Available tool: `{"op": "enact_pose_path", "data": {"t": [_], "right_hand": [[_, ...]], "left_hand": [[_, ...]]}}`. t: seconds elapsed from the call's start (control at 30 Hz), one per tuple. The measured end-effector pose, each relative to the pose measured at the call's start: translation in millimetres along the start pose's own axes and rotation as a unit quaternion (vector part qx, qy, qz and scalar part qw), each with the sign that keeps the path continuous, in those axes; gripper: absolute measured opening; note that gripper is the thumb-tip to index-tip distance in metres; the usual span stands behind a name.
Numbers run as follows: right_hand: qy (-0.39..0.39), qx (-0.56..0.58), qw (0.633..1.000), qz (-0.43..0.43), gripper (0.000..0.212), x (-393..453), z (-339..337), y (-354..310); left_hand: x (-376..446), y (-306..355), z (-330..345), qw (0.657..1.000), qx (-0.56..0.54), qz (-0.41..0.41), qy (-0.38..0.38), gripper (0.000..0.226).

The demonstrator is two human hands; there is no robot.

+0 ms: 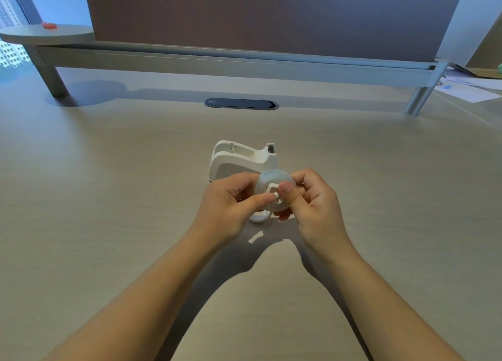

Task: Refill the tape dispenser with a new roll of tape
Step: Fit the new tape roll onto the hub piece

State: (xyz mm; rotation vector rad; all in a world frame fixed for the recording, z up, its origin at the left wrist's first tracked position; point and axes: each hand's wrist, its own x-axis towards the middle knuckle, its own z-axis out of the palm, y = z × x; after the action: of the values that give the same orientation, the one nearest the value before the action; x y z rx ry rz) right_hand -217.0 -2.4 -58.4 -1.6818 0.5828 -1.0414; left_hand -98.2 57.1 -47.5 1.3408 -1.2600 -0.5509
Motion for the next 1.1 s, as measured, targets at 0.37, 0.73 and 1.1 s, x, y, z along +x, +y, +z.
{"op": "enact_pose_path", "data": {"t": [0.37, 0.73, 1.1], "right_hand": [[-0.009, -0.061, 0.998, -0.01, 0.015, 3.4, -2.4, -1.7], [-0.027, 0.013, 0.999, 0.035, 0.024, 8.8, -4.1, -18.7], [-0.092, -0.092, 0.991, 0.038, 0.026, 19.5, -3.6, -26.4]], "left_hand": [[4.4, -13.0, -2.4, 0.999, 0.045, 0.02, -0.006, 0.013], [11.0, -0.9, -24.5, 0.924, -0.278, -0.243, -0.097, 0.023], [18.4, 7.3, -32.1, 0.966, -0.127, -0.207, -0.089, 0.032]]}}
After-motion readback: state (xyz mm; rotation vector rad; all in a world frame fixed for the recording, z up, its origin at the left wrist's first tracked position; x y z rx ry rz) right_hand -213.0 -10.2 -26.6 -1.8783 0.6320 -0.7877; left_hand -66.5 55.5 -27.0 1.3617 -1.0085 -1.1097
